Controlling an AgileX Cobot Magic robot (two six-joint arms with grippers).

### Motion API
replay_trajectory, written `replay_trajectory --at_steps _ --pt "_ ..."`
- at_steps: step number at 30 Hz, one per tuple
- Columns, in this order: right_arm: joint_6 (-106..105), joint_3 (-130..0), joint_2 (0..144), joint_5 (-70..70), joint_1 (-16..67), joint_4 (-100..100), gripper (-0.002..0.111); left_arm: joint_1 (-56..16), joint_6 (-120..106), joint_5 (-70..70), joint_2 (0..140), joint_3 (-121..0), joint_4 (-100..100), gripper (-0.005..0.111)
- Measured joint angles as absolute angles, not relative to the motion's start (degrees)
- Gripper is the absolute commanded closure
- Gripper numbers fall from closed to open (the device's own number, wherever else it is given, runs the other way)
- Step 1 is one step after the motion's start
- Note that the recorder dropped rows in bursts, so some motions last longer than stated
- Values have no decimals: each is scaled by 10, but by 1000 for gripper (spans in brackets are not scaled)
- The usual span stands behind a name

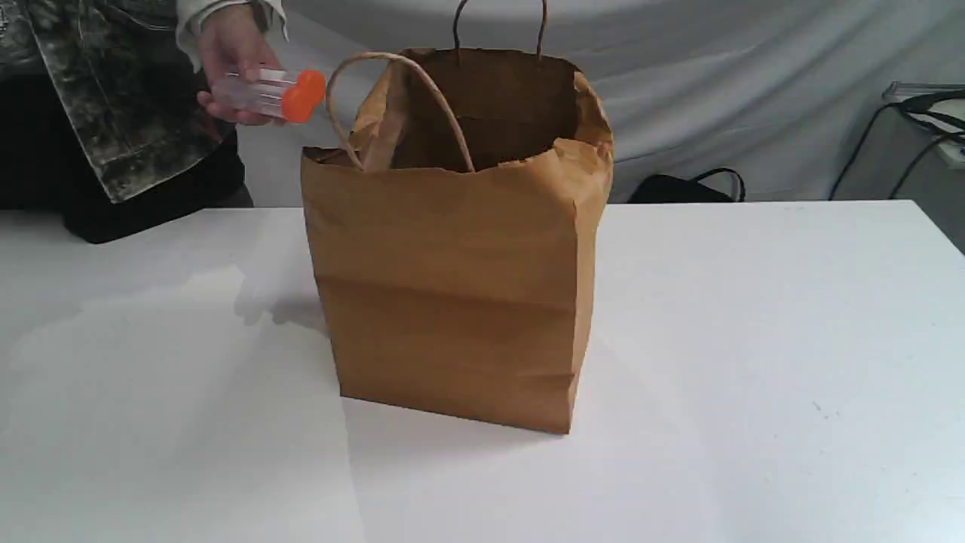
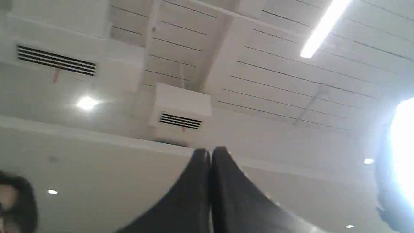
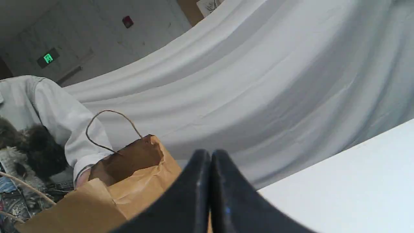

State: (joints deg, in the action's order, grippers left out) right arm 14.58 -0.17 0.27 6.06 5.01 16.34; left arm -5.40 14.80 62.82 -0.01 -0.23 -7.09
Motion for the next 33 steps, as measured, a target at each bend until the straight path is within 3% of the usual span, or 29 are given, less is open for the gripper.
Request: replay_trajectory --at_steps 10,19,28,33 --pt "149 -2 3 59 50 163 108 -54 85 645 28 -113 -82 107" --pt "149 -2 3 59 50 163 108 -54 65 703 249 -228 -110 107" --pt "149 -2 3 59 50 163 108 -54 -54 703 483 -434 -323 107" --pt "149 -2 3 59 50 163 108 -54 -138 704 581 -524 -229 107"
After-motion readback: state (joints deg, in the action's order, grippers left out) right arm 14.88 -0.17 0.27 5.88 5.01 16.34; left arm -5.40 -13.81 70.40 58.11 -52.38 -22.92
